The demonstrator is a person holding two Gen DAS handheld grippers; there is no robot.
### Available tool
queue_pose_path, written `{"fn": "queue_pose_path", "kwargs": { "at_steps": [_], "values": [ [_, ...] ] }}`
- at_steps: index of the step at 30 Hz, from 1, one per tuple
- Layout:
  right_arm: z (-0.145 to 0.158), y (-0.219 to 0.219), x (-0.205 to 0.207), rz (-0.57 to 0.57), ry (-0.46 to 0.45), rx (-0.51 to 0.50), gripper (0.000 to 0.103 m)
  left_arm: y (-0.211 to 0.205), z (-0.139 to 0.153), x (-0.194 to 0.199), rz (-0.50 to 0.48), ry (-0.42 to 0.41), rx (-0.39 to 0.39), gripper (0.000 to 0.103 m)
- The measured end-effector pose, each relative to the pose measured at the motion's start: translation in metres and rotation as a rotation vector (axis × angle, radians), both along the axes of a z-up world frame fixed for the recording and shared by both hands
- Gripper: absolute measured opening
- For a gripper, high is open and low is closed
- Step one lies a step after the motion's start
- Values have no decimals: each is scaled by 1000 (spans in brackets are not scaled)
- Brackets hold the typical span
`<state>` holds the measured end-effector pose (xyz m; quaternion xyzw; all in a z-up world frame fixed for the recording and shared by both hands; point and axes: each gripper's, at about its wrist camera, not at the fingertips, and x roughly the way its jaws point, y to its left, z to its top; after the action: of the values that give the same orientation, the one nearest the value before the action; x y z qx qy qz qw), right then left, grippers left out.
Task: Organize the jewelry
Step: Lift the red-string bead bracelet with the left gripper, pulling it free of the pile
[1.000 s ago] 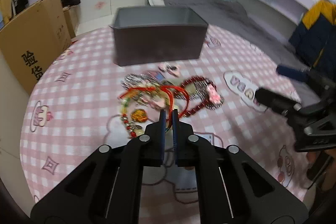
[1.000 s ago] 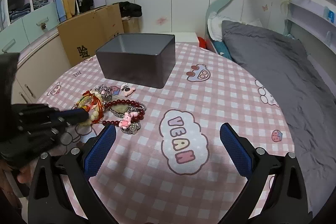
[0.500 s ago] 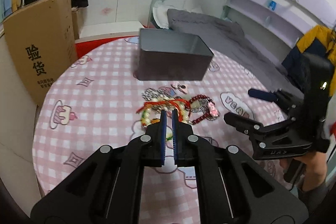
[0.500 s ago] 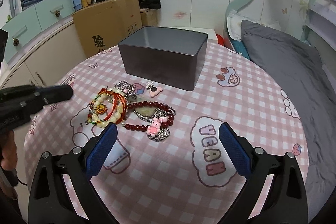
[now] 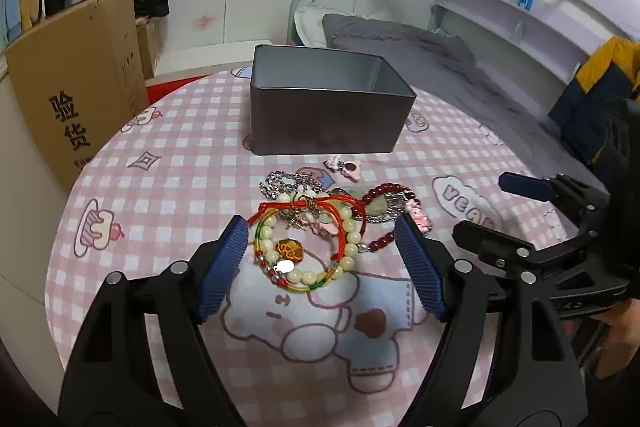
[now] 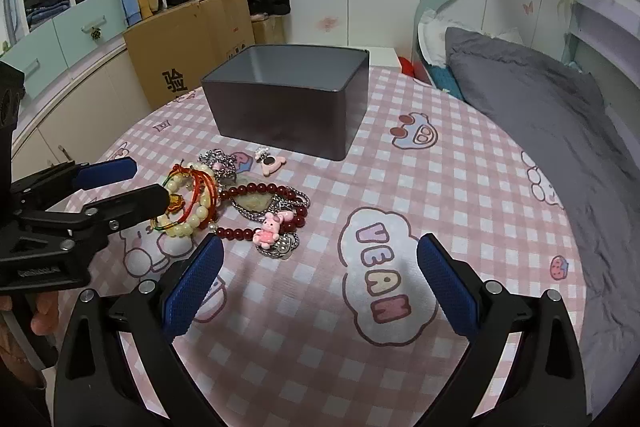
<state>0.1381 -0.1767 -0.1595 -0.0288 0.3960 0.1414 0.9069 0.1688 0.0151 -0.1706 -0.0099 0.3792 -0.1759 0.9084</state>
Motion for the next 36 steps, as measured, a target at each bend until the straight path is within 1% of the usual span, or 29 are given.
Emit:
{"fn": "queue_pose_path", "kwargs": {
  "at_steps": [1,2,3,5,9,10,11,13,14,16,18,24,25,26,29,30,31,32,33,35,36],
  "values": [
    [-1,-1,1,-2,1,0,93,-1,-2,4,-11,19,-5,52],
    [-3,-1,2,-2,4,0,93,-2,-4,6,-17,32,-9,47],
    [-4,-2,3,-4,8,0,93,-4,-7,9,-30,48,-10,43],
    [-6,-4,3,-8,11,2,93,-9,-12,11,-39,60,2,41],
    [-8,-8,6,-15,19,4,93,-16,-19,15,-63,86,15,33],
    [-9,-9,7,-15,20,4,93,-16,-21,16,-61,95,17,28],
    [-10,-9,8,-14,22,4,93,-16,-24,18,-67,111,13,26],
    [-10,-9,8,-14,23,5,93,-14,-27,19,-68,126,2,14],
    [-11,-9,8,-14,25,6,93,-14,-28,19,-71,132,-2,12],
    [-12,-9,9,-12,28,5,93,-10,-27,18,-65,125,-17,9],
    [-12,-9,8,-11,30,4,93,-8,-24,16,-72,118,-29,9],
    [-9,-3,5,-3,20,-2,93,8,-11,9,-71,103,-112,9],
    [-8,-1,4,1,17,-2,93,11,-9,8,-65,98,-128,9],
    [-7,2,4,9,18,-4,93,17,-7,7,-61,105,-161,9],
    [-5,12,3,30,15,-6,93,29,-4,4,-78,123,-238,9],
    [-4,15,2,39,16,-6,93,31,-6,3,-85,135,-250,9],
    [-3,18,2,45,15,-7,93,30,-6,1,-90,141,-246,9],
    [-2,21,1,49,13,-8,93,29,-8,-3,-83,137,-222,9],
    [-2,24,0,57,12,-10,93,29,-9,-5,-84,141,-215,9],
    [-2,26,-1,59,14,-11,93,30,-14,-11,-90,160,-224,10],
    [-2,28,-1,57,15,-14,93,29,-17,-13,-96,170,-212,10]
  ]
}}
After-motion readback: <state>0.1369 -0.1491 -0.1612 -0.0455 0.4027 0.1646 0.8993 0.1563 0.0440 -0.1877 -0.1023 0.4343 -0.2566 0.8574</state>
